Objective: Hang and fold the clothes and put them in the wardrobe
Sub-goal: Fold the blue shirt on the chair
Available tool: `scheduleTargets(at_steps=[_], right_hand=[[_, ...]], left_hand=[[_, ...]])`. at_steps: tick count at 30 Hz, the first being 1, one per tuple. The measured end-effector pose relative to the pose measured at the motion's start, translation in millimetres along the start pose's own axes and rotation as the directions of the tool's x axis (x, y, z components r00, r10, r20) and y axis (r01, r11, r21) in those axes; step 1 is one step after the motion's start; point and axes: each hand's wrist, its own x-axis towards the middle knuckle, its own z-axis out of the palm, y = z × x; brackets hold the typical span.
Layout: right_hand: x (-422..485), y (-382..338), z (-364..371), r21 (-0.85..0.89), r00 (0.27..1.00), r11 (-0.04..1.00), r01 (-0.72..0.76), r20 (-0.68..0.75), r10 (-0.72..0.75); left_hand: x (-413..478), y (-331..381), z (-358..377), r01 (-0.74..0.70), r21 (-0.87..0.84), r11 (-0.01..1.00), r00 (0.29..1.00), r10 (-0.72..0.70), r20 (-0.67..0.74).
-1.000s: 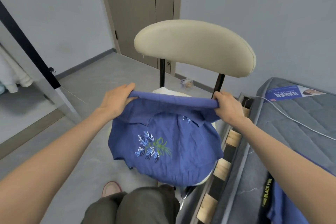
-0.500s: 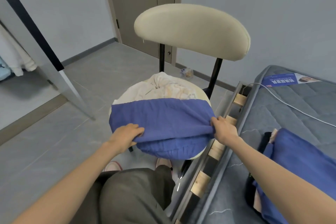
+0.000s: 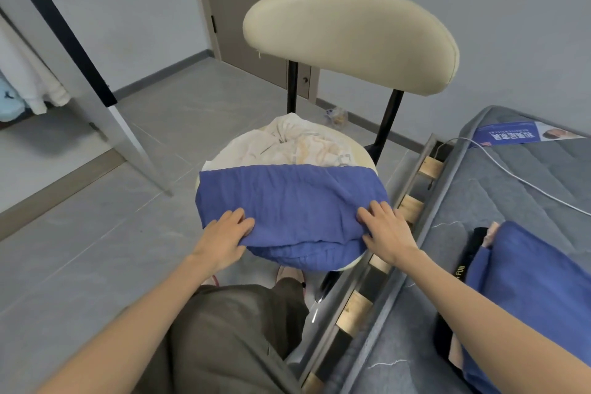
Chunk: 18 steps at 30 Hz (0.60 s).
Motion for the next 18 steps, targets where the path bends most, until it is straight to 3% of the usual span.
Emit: scheduleTargets(at_steps=[3,7,13,18], right_hand=[[-4,-4,-8,0.092,0.997,0.995,0.024,-0.076,-0.017],[-17,1,-11,0.126,0.995,0.991,-0.041,-0.082,0.051],[-22,4,-5,0.092,0.998,0.994,-0.067,0.018,0.065],[-17,-2,0,-0.019,0.962,0.998,-0.063,0.266,0.066]], left_hand=[[-6,-11,-2,0.010,-0.099,0.995,0.987,-0.026,-0.159],[-16,-25,-5,-0.067,-0.027,0.997,0.966,0.059,-0.251],[-24,-22,15,-0.257,0.111,0.960,0.957,0.269,-0.111],[-17,-2,19,-0.208,0.198,0.958,0.963,0.166,0.211]])
